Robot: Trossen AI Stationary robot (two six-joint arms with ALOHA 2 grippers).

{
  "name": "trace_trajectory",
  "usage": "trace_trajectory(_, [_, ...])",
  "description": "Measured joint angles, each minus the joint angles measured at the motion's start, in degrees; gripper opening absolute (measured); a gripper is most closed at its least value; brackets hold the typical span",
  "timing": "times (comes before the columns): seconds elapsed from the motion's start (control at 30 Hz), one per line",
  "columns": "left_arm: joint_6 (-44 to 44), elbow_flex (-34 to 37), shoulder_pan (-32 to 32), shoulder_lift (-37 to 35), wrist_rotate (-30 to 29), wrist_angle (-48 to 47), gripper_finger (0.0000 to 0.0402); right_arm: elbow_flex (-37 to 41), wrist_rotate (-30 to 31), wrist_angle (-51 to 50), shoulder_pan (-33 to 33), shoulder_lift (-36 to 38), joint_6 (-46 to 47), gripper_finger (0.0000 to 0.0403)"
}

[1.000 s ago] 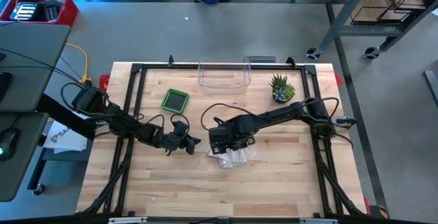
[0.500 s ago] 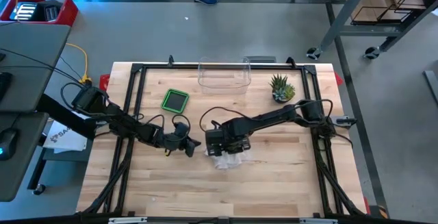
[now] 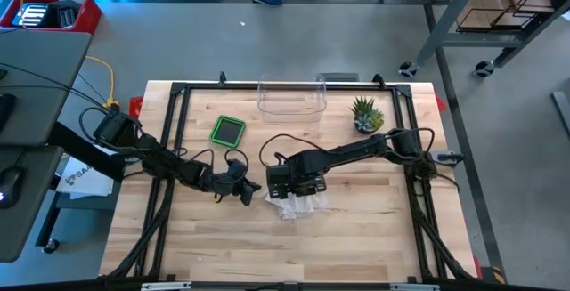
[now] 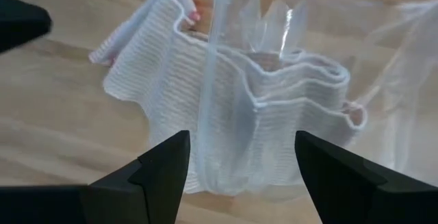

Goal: Roll bandage
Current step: Put the rolled bandage into the transparent zip bag

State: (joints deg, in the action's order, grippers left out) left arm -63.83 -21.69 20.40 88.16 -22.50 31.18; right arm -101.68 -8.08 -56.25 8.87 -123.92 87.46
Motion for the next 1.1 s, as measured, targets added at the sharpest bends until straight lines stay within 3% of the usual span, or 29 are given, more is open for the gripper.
trace_trajectory(0.53, [-0.44, -0.02, -0.13, 0.00, -0.73, 0.00, 0.0000, 0.29, -4.21, -0.41, -0.26, -3.17, -6.41, 0.0246])
trace_trajectory(0.63, [-0.52, -0.02, -0.13, 0.00, -0.75, 0.00, 0.0000, 0.29, -4.09, -1.55, -0.26, -3.17, -5.22, 0.0197])
trace_trajectory(0.83, [-1.87, -0.02, -0.13, 0.00, -0.53, 0.00, 0.0000, 0.27, -3.92, 0.52, 0.56, -2.78, -9.00, 0.0023])
trace_trajectory(0.97, [-6.07, 0.00, -1.02, 0.00, 3.46, 2.77, 0.0000, 0.25, -4.13, -0.11, 1.03, -1.56, -11.81, 0.0008])
trace_trajectory(1.1, [-2.66, -0.02, -1.04, -0.70, 5.43, 9.09, 0.0000, 0.25, -3.78, -0.32, 0.66, -0.19, -14.08, 0.0003])
